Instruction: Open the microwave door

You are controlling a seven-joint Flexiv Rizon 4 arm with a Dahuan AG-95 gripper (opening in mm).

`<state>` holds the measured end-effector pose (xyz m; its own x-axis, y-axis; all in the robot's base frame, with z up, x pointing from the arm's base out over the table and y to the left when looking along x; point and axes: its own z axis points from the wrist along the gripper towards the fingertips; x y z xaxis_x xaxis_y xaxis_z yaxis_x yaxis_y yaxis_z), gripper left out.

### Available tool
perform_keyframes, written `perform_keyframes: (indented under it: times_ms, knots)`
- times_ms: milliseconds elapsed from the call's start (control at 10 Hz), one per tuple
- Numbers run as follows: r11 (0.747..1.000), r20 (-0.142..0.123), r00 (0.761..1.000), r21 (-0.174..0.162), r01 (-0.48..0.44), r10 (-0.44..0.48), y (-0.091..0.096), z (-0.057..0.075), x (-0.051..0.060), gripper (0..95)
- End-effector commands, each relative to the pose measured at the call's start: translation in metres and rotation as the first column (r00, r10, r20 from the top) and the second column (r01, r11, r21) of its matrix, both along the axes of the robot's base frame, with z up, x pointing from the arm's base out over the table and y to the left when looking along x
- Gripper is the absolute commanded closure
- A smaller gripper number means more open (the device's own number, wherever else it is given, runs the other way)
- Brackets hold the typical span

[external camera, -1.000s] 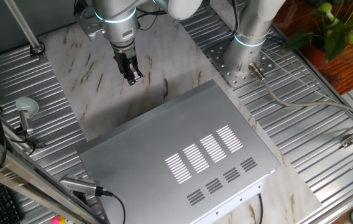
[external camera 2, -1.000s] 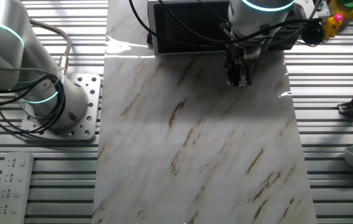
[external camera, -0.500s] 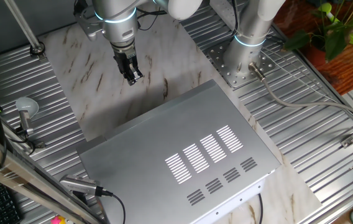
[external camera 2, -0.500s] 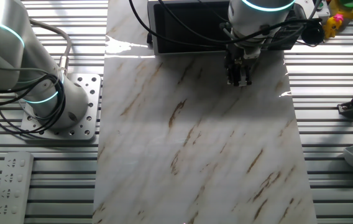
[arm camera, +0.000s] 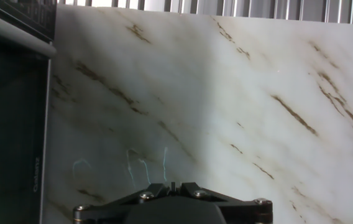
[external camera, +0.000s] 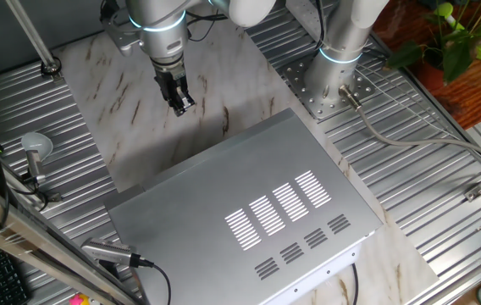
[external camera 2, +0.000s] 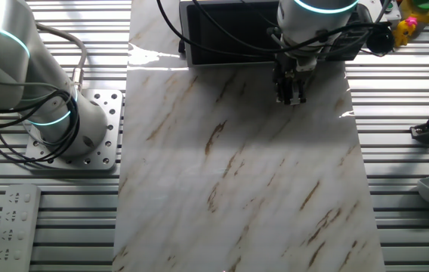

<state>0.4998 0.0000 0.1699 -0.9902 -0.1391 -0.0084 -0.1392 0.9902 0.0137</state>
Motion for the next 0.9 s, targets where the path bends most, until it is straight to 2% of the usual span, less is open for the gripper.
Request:
perform_keyframes:
  times_ms: [100, 400, 800, 900]
  knots:
    - [1.000, 0.001, 1.000, -0.006, -0.015, 0.015, 0.000, 0.000, 0.000, 95.0]
    - [0.999, -0.015, 0.999, -0.009, -0.049, 0.049, 0.000, 0.002, 0.000, 95.0]
    - [0.999, -0.002, 0.999, -0.008, -0.050, 0.050, 0.002, 0.010, -0.001, 95.0]
    - [0.998, 0.010, 0.998, -0.009, -0.055, 0.055, 0.003, 0.012, -0.001, 95.0]
